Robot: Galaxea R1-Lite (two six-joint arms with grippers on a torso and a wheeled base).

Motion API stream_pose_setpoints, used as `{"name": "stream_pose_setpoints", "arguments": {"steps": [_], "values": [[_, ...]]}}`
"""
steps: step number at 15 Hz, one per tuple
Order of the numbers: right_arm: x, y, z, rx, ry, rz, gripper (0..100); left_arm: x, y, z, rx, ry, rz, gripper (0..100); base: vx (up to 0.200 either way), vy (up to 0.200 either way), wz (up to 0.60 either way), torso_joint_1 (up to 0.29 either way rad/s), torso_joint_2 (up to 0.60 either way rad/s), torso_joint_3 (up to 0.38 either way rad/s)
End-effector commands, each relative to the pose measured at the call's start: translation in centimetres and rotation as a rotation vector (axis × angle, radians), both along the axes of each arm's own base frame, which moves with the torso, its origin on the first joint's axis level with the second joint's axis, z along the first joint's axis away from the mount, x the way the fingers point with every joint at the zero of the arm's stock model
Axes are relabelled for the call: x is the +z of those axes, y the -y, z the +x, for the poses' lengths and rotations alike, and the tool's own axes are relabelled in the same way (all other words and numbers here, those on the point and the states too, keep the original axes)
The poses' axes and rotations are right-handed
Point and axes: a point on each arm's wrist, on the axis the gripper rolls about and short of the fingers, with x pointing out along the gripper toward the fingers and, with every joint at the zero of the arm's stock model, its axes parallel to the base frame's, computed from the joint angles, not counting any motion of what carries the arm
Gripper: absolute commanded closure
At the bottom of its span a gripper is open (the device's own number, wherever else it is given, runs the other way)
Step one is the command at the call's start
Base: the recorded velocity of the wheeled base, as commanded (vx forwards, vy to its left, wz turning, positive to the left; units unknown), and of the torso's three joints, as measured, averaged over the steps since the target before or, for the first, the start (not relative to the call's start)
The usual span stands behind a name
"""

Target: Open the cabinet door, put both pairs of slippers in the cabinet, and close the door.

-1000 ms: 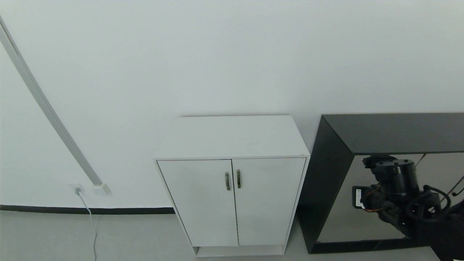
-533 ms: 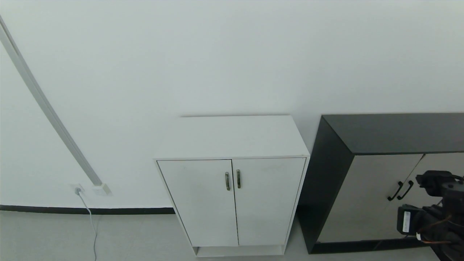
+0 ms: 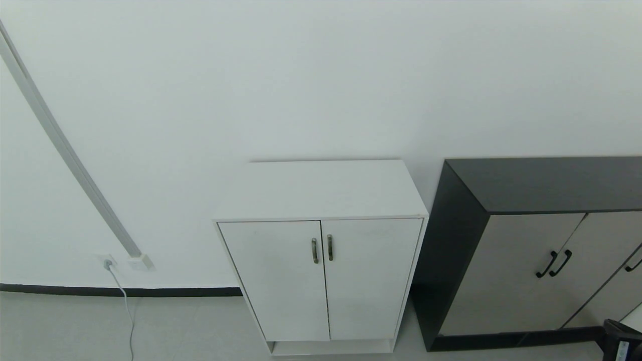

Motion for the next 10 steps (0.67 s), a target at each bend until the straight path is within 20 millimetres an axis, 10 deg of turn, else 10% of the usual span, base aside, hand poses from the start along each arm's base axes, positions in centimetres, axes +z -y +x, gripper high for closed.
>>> {"name": "stream_pose_setpoints", "arguments": {"steps": [1, 10], "values": [[0.7, 0.5, -1.6, 0.002, 0.060, 0.012, 100, 0.0, 0.0, 0.0, 0.000, -0.001, 0.000, 100, 0.000, 0.000, 0.00, 0.000, 0.00, 0.000], [-0.5, 2.1, -8.6, 0.233, 0.099, 0.017, 100, 0.0, 0.0, 0.0, 0.000, -0.001, 0.000, 100, 0.000, 0.000, 0.00, 0.000, 0.00, 0.000]]}}
